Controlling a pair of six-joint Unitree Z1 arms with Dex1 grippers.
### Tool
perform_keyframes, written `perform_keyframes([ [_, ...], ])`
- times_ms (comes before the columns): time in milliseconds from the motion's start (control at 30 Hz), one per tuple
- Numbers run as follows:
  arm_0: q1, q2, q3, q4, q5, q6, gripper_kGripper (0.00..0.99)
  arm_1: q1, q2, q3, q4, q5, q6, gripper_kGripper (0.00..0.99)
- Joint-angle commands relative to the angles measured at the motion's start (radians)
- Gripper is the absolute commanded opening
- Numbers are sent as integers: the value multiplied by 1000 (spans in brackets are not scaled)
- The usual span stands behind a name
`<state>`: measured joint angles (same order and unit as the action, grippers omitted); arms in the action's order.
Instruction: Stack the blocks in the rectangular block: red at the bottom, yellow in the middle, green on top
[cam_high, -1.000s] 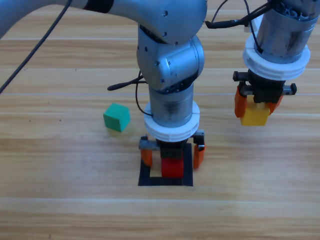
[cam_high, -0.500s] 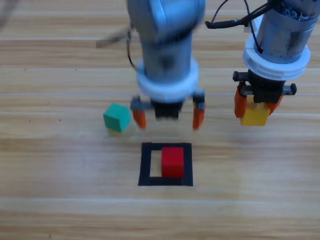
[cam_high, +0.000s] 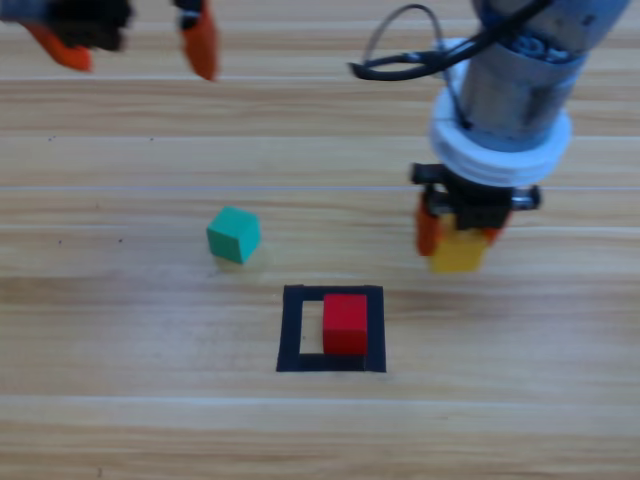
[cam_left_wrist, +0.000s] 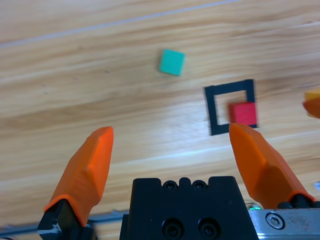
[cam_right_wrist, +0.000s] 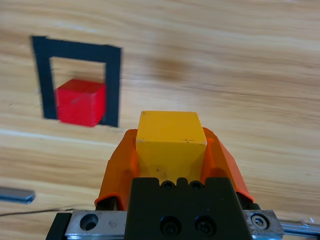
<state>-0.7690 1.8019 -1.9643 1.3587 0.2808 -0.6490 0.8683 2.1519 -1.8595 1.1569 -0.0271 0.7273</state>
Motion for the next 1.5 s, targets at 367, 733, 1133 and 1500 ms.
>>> perform_keyframes([
  [367, 330, -101, 113, -105, -195, 411, 990, 118, 345, -560, 296, -24, 37, 0],
  [733, 370, -62, 131, -136, -311, 477, 990, 126, 390, -584, 322, 19, 116, 0],
  [1133, 370, -52, 214, -188, -336, 486, 990, 138, 436, -593, 325, 47, 123, 0],
  [1500, 370, -24, 243, -214, -341, 496, 990, 138, 460, -622, 325, 47, 121, 0],
])
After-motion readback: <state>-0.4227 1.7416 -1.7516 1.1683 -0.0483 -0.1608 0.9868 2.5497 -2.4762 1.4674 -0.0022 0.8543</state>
